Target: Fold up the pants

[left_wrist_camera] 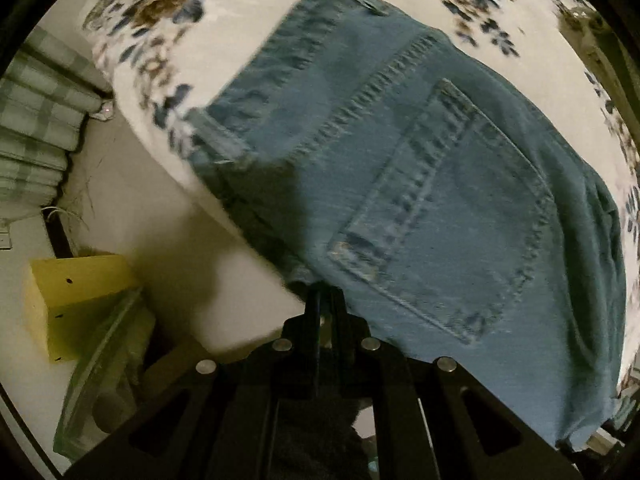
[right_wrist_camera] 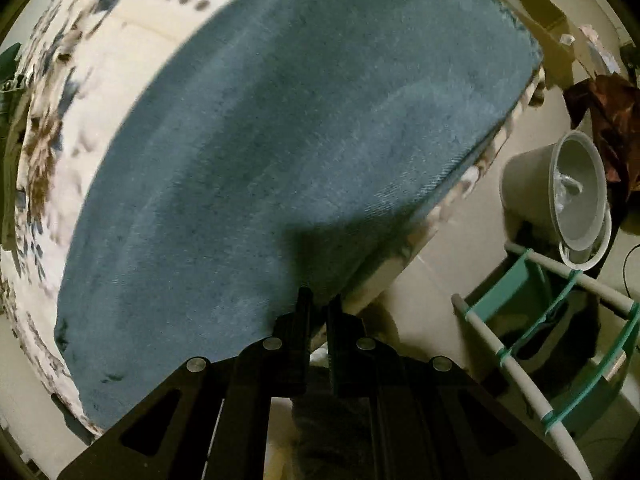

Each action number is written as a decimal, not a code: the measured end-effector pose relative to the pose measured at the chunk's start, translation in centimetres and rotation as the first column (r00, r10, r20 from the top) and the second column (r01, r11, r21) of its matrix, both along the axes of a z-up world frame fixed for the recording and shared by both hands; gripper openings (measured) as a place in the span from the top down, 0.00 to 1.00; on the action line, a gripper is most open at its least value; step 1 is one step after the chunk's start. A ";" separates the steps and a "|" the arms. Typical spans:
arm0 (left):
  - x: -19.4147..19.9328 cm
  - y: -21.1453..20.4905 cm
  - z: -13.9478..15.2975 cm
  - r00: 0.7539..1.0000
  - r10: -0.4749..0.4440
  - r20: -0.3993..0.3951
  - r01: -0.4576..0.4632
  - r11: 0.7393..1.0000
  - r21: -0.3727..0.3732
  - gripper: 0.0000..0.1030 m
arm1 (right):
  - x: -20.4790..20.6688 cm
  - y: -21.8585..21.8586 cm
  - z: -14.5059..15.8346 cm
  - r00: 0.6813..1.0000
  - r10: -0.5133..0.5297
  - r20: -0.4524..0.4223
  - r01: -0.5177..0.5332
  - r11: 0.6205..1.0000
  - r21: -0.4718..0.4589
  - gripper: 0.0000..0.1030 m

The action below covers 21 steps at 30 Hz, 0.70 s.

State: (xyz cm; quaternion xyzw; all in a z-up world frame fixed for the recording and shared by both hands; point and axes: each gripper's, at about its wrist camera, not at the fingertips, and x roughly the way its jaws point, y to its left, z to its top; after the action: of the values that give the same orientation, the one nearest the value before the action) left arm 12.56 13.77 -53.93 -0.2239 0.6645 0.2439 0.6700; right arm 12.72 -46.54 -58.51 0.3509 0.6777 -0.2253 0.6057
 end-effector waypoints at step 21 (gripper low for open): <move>7.0 -16.0 4.0 0.907 -0.400 0.127 0.393 0.916 0.080 0.23 | -6.8 -21.9 2.6 0.863 -0.433 0.260 0.439 0.898 0.037 0.51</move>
State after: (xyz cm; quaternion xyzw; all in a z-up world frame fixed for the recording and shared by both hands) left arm 19.52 -2.23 -49.94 -0.0832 0.6405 0.1037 0.7564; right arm 5.93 -68.45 -55.93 0.5141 0.4924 -0.3160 0.6272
